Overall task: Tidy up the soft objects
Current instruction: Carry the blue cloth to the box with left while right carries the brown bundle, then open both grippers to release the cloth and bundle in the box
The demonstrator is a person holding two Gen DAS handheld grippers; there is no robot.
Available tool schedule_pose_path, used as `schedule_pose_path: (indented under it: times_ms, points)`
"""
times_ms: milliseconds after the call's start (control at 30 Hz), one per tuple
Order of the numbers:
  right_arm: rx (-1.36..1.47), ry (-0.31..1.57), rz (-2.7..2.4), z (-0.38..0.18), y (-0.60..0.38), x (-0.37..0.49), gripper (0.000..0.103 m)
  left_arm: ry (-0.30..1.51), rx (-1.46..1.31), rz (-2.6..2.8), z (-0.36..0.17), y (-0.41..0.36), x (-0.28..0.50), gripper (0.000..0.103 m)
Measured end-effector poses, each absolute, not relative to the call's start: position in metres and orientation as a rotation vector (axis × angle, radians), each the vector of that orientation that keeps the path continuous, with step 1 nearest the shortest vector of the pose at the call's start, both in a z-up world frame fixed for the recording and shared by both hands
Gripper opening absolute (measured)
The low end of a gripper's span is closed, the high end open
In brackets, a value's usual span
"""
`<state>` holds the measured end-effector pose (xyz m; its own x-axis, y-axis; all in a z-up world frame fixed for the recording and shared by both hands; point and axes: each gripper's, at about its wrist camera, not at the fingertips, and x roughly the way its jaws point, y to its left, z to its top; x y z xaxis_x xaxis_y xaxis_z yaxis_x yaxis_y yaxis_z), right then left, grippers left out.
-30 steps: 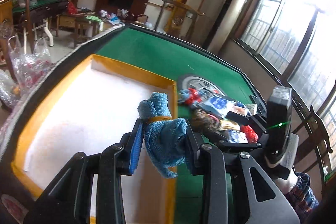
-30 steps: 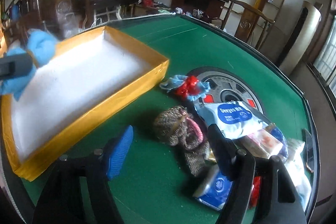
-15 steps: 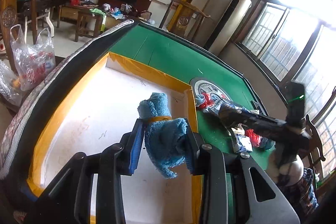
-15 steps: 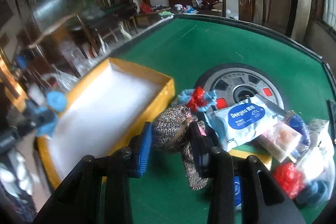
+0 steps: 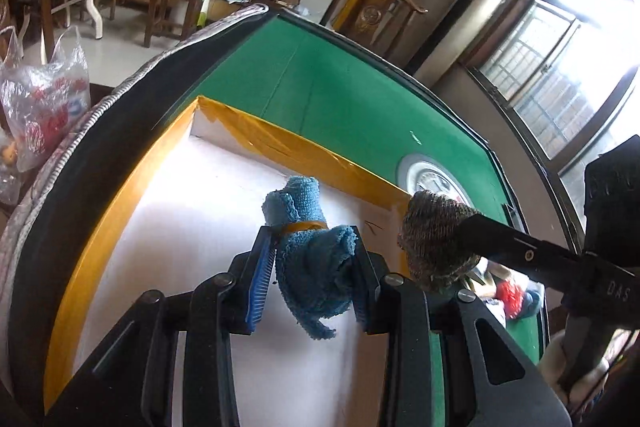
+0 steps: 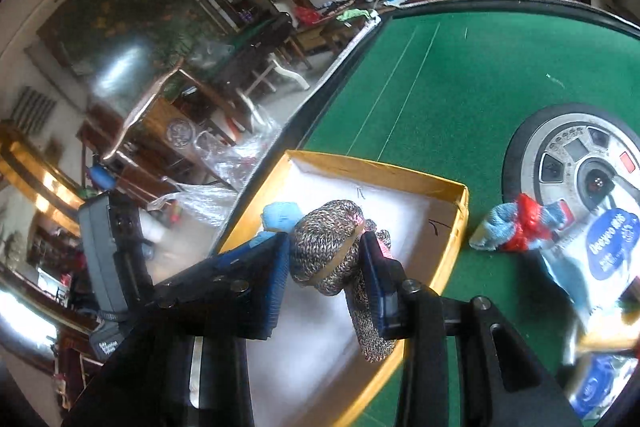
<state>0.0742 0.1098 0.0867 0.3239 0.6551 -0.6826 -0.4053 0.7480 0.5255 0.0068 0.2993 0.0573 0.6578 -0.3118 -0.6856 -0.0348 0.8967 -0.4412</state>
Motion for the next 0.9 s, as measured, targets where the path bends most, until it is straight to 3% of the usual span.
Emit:
schedule_pose_path:
  times_ms: [100,267,333,400,467,900]
  points:
    - [0.271,1.053,0.669,0.078,0.121,0.087,0.032,0.855,-0.47,-0.145,0.045,0.304,0.019,0.034]
    - [0.188,1.067,0.586,0.072,0.129,0.094,0.033,0.858,-0.505,-0.153,0.033,0.302,0.028,0.052]
    - [0.183,1.071,0.555,0.071,0.128,0.099,0.034,0.851,-0.513,-0.17,0.032,0.299,0.028,0.053]
    - [0.183,1.068,0.533,0.071,0.125,0.103,0.038,0.857,-0.524,-0.167,0.03,0.299,0.029,0.058]
    - [0.194,1.054,0.524,0.072,0.12,0.105,0.054,0.862,-0.565,-0.182,0.027,0.301,0.029,0.061]
    - [0.196,0.856,0.493,0.106,0.035,0.046,0.06,0.914,-0.68,-0.068,0.012,0.316,-0.011,0.061]
